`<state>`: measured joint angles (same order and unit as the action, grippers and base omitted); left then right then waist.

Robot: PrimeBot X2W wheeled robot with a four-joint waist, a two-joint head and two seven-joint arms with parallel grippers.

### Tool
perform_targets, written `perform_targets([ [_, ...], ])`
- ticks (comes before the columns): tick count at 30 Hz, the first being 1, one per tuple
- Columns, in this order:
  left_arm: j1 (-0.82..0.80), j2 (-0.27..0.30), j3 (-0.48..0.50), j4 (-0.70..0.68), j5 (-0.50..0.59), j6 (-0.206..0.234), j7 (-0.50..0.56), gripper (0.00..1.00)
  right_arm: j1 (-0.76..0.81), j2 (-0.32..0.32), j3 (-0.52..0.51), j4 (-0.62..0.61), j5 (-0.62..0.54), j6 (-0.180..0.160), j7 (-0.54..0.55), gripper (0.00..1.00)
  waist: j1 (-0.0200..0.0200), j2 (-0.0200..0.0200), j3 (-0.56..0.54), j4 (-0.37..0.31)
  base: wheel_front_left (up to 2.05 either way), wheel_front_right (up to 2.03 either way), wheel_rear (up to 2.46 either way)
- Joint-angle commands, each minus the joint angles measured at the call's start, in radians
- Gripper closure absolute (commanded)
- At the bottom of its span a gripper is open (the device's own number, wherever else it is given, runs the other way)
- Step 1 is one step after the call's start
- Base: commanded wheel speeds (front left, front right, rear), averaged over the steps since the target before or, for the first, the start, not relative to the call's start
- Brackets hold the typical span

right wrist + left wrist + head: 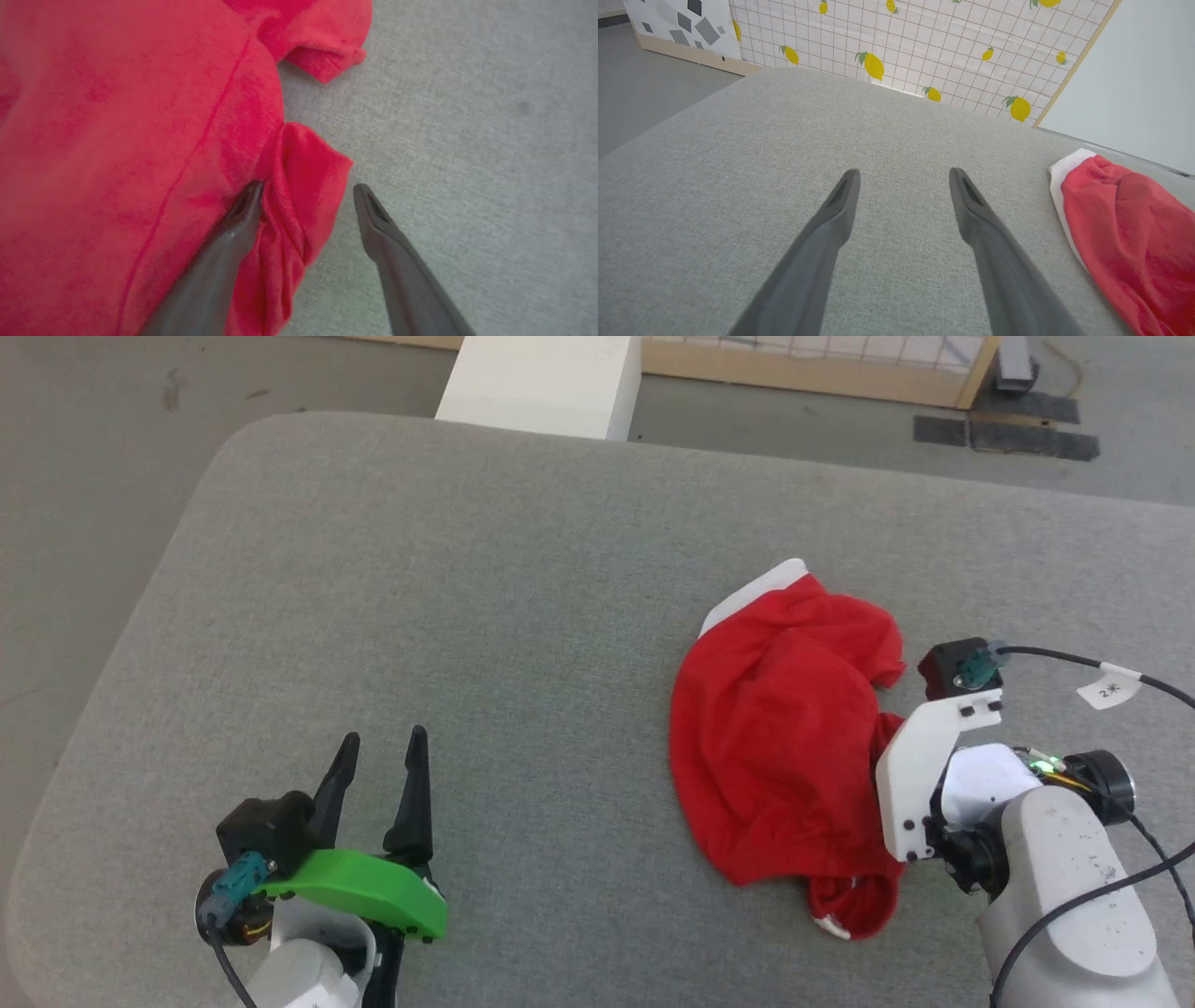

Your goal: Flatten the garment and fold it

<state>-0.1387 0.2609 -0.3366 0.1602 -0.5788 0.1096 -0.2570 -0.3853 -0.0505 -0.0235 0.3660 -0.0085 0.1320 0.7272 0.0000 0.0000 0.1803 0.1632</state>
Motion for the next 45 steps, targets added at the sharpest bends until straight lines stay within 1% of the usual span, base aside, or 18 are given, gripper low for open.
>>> perform_targets([
  [1, -0.022, -0.003, 0.003, 0.005, 0.006, -0.007, -0.004, 0.00, -0.008, 0.000, 0.010, 0.011, 0.000, -0.001, 0.006, 0.00, 0.0000, 0.0000, 0.024, 0.022, 0.00, 0.00, 0.00],
  [3, -0.024, -0.004, 0.005, 0.009, 0.005, -0.010, -0.004, 0.00, -0.006, 0.000, 0.012, 0.020, 0.002, -0.001, 0.006, 0.00, 0.0000, 0.0000, 0.025, 0.021, 0.00, 0.00, 0.00],
  [4, -0.025, -0.004, 0.005, 0.012, 0.004, -0.011, -0.004, 0.00, -0.007, 0.000, 0.011, 0.019, 0.003, -0.001, 0.000, 0.63, 0.0000, 0.0000, 0.025, 0.020, 0.00, 0.00, 0.00],
  [5, -0.026, -0.005, 0.005, 0.014, 0.004, -0.013, -0.004, 0.00, -0.011, 0.000, 0.010, 0.014, 0.007, -0.001, -0.016, 1.00, 0.0000, 0.0000, 0.024, 0.018, 0.00, 0.00, 0.00],
  [7, -0.027, -0.006, 0.005, 0.019, 0.004, -0.016, -0.004, 0.00, -0.014, -0.006, 0.011, 0.008, 0.014, -0.001, -0.034, 1.00, 0.0000, 0.0000, 0.017, 0.012, 0.00, 0.00, 0.00],
  [10, -0.027, -0.009, 0.005, 0.024, 0.004, -0.018, -0.004, 0.00, -0.019, -0.019, -0.022, -0.037, 0.034, -0.001, -0.086, 1.00, 0.0000, 0.0000, 0.002, -0.001, 0.00, 0.00, 0.00],
  [12, -0.026, -0.012, 0.003, 0.026, 0.003, -0.020, -0.004, 0.00, -0.012, -0.029, -0.072, -0.085, 0.041, -0.001, -0.120, 1.00, 0.0000, 0.0000, -0.009, -0.008, 0.00, 0.00, 0.00],
  [15, -0.022, -0.015, 0.002, 0.029, 0.001, -0.021, -0.004, 0.00, 0.035, -0.035, -0.185, -0.171, 0.030, -0.001, -0.147, 1.00, 0.0000, 0.0000, -0.025, -0.018, 0.00, 0.00, 0.00],
  [17, -0.017, -0.016, 0.003, 0.029, -0.001, -0.020, -0.004, 0.00, 0.087, -0.030, -0.266, -0.227, 0.015, -0.001, -0.141, 1.00, 0.0000, 0.0000, -0.032, -0.026, 0.00, 0.00, 0.00],
  [21, -0.009, -0.016, 0.006, 0.030, -0.008, -0.021, -0.004, 0.00, 0.212, -0.013, -0.375, -0.288, 0.000, -0.001, -0.088, 1.00, 0.0000, 0.0000, -0.040, -0.039, 0.00, 0.00, 0.00],
  [25, -0.006, -0.014, 0.010, 0.032, -0.017, -0.020, -0.002, 0.00, 0.298, -0.002, -0.405, -0.306, 0.033, -0.001, -0.046, 1.00, 0.0000, 0.0000, -0.042, -0.056, 0.00, 0.00, 0.00],
  [26, -0.005, -0.013, 0.011, 0.032, -0.019, -0.019, -0.001, 0.00, 0.303, -0.001, -0.407, -0.311, 0.050, -0.001, -0.056, 0.75, 0.0000, 0.0000, -0.042, -0.061, 0.00, 0.00, 0.00],
  [27, -0.005, -0.013, 0.012, 0.032, -0.021, -0.018, 0.001, 0.00, 0.305, -0.001, -0.408, -0.317, 0.071, -0.001, -0.076, 0.04, 0.0000, 0.0000, -0.042, -0.066, 0.00, 0.00, 0.00],
  [28, -0.006, -0.013, 0.013, 0.033, -0.023, -0.018, 0.002, 0.00, 0.304, 0.000, -0.411, -0.320, 0.090, -0.001, -0.097, 0.00, 0.0000, 0.0000, -0.043, -0.071, 0.00, 0.00, 0.00],
  [33, -0.035, -0.043, 0.027, 0.022, -0.072, -0.023, 0.019, 0.00, 0.282, 0.000, -0.458, -0.343, 0.155, -0.001, -0.260, 0.00, 0.0000, 0.0000, -0.051, -0.098, 0.00, 0.00, 0.00],
  [36, -0.096, -0.074, 0.019, 0.021, -0.100, -0.027, 0.063, 0.00, 0.281, 0.000, -0.482, -0.352, 0.161, -0.001, -0.317, 0.00, 0.0000, 0.0000, -0.048, -0.118, 0.00, 0.00, 0.00],
  [41, -0.268, -0.147, -0.058, 0.069, -0.137, -0.030, 0.235, 0.00, 0.285, 0.000, -0.488, -0.348, 0.170, -0.001, -0.348, 0.00, 0.0000, 0.0000, -0.027, -0.167, 0.00, 0.00, 0.00],
  [45, -0.381, -0.187, -0.175, 0.141, -0.160, -0.028, 0.442, 0.00, 0.290, 0.000, -0.464, -0.328, 0.179, -0.001, -0.352, 0.00, 0.0000, 0.0000, -0.009, -0.217, 0.00, 0.00, 0.00],
])
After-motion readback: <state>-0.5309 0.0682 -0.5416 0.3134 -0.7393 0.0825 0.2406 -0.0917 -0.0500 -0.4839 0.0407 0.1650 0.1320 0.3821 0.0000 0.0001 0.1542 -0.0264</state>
